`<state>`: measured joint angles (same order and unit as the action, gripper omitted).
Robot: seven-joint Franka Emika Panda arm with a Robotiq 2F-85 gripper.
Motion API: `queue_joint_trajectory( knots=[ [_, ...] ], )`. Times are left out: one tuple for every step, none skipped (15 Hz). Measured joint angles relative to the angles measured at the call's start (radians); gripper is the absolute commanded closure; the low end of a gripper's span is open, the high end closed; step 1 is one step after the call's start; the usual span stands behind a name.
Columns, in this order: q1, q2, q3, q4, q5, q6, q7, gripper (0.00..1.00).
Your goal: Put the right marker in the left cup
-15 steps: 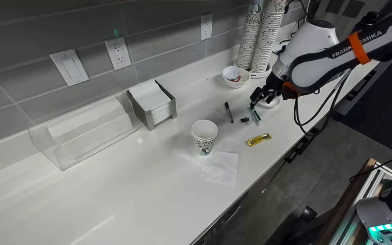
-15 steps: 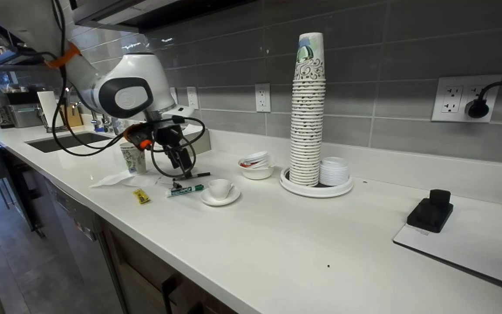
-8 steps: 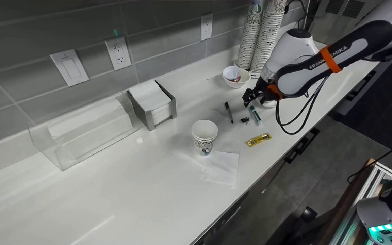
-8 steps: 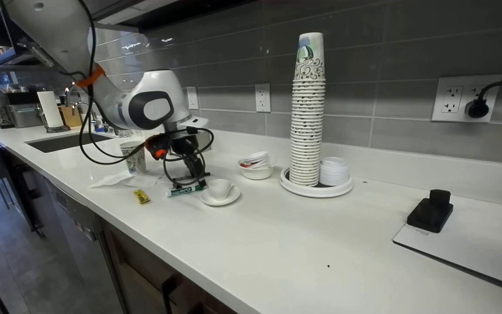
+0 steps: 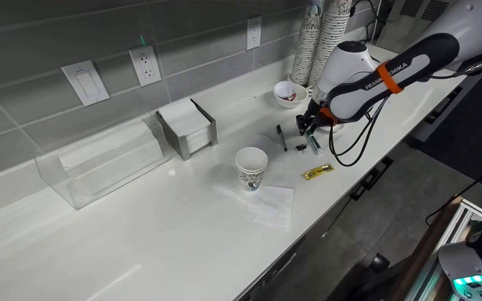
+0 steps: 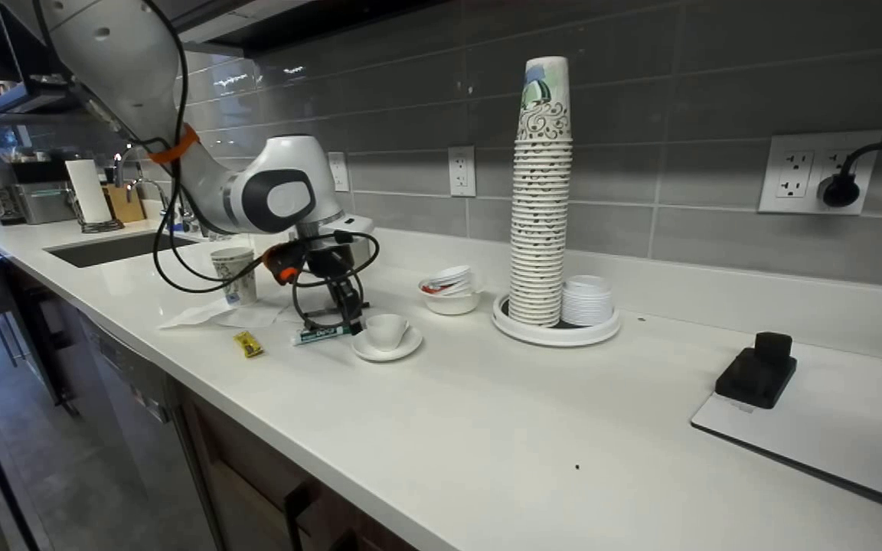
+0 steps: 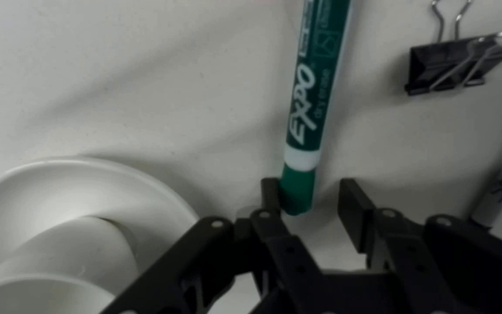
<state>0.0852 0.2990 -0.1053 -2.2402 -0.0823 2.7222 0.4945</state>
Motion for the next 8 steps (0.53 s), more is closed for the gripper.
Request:
queue_joint_trajectory(
  knots=[
    [0.001,0.000,-0.004,0.003,0.000,-0.007,0.004,0.97],
    [0.002,0.000,-0.009,0.005,0.000,-0.013,0.007,1.00],
    [0.003,-0.001,-0.012,0.007,0.000,-0.019,0.007,0.96],
    [0.004,-0.003,-0.012,0.008,0.000,-0.026,0.007,0.95],
    [0.004,-0.005,-0.010,0.008,0.001,-0.033,0.005,0.95],
    [0.002,-0.012,-0.003,0.007,0.008,-0.036,-0.012,0.95],
    [-0.004,-0.027,0.014,0.003,0.033,-0.035,-0.054,0.95],
    [-0.016,-0.054,0.041,-0.007,0.079,-0.033,-0.121,0.95]
  ],
)
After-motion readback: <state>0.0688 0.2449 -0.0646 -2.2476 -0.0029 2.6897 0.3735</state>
